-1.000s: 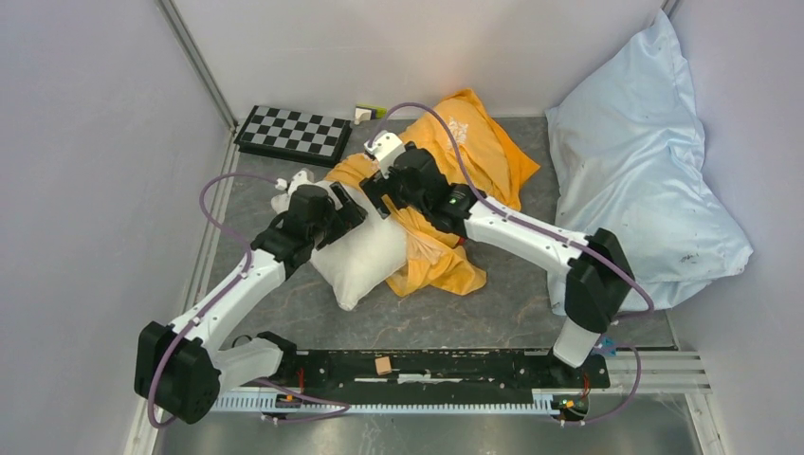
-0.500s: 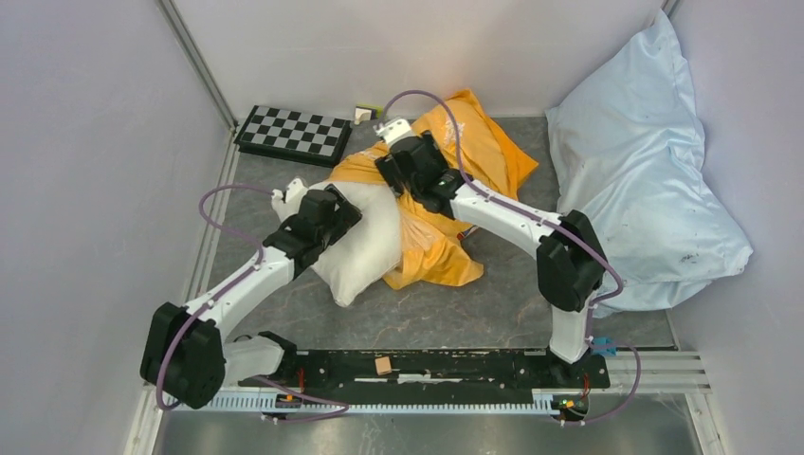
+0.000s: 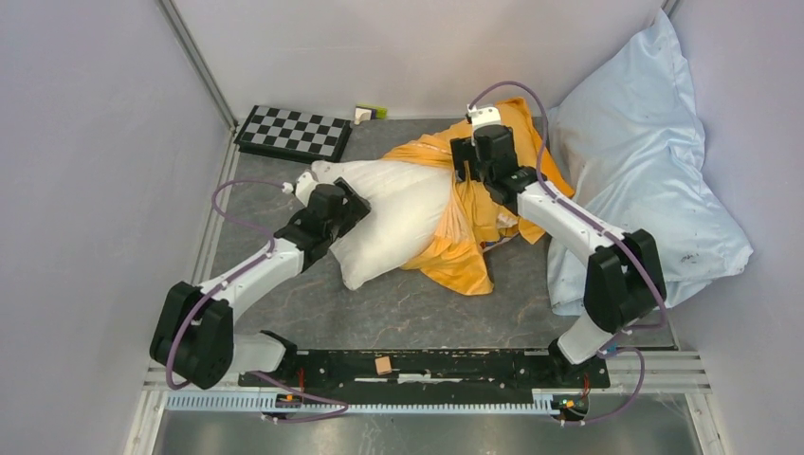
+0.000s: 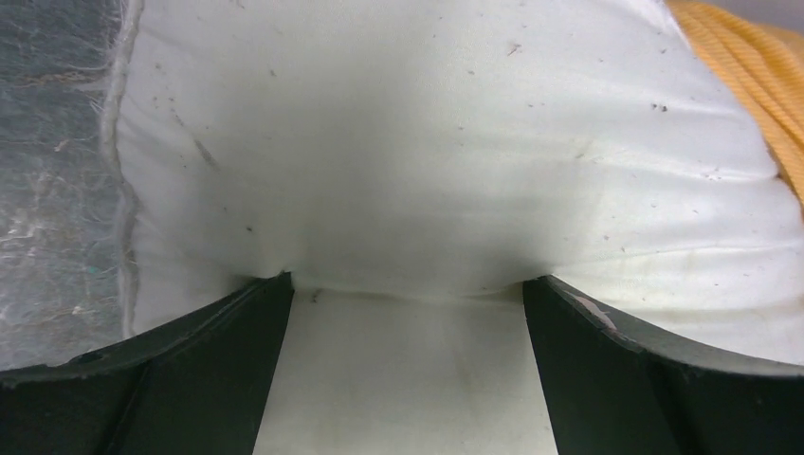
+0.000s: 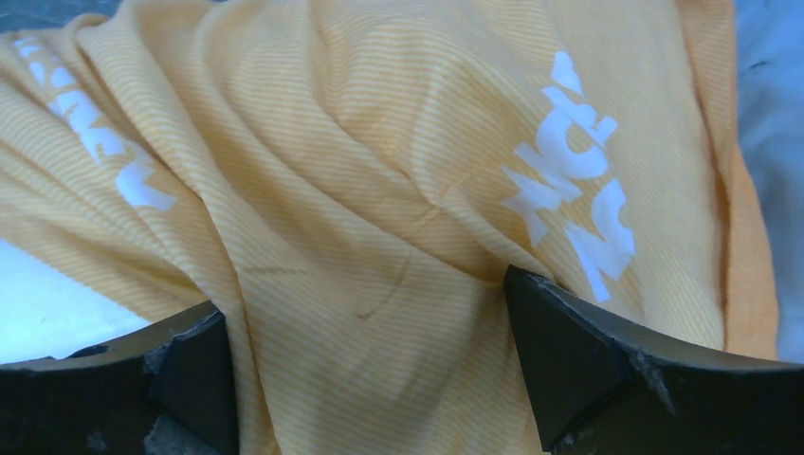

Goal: Remove the pillowcase from the pillow

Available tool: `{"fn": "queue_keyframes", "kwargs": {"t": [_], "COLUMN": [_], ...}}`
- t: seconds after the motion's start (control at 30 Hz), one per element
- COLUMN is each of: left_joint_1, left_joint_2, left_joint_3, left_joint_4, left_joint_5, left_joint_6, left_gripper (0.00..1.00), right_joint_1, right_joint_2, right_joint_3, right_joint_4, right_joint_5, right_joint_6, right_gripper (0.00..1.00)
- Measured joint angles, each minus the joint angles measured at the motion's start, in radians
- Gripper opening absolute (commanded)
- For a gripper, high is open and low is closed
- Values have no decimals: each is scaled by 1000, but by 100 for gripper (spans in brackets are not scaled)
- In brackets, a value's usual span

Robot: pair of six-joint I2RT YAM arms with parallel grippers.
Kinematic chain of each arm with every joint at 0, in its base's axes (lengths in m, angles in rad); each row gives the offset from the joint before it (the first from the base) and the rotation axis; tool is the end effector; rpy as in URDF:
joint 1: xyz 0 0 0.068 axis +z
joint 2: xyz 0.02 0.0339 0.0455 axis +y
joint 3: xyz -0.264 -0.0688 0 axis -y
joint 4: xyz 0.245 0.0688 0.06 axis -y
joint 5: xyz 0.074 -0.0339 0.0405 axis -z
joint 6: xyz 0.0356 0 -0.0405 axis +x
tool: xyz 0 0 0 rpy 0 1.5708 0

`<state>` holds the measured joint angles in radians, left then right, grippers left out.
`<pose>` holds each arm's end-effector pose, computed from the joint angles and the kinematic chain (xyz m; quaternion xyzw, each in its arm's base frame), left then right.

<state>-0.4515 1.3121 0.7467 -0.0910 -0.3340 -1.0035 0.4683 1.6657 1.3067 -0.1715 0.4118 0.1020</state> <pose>0.2541 -0.1102 0.2224 -0.3117 0.8313 -0.1781 0.4243 0.3522 0.1622 0.2925 -0.0548 0.8537 -0.0334 0.5168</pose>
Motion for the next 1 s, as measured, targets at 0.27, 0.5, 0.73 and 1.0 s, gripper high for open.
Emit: {"fn": "queue_keyframes", "kwargs": {"t": [0.27, 0.5, 0.73, 1.0], "left_joint_1": [9, 25, 25, 25], "left_joint_2": [-151, -378, -474, -487], "left_joint_3": [66, 41, -187, -416], "left_joint_4": [-188, -299, -203, 93], "left_joint_5": [86, 190, 418, 528], "left_joint_6": [207, 291, 241, 73], "left_gripper": [100, 100, 100, 100], "right_joint_1": [-30, -43, -44, -46], "right_joint_2": [-213, -380, -489, -497], "right_joint_3": [-197, -314, -393, -393], "right_joint_4": [50, 51, 50, 49], "right_joint_5": [-214, -232, -290, -336], "right_joint_6": [2, 7, 29, 47], "right_gripper": [38, 0, 0, 0]}}
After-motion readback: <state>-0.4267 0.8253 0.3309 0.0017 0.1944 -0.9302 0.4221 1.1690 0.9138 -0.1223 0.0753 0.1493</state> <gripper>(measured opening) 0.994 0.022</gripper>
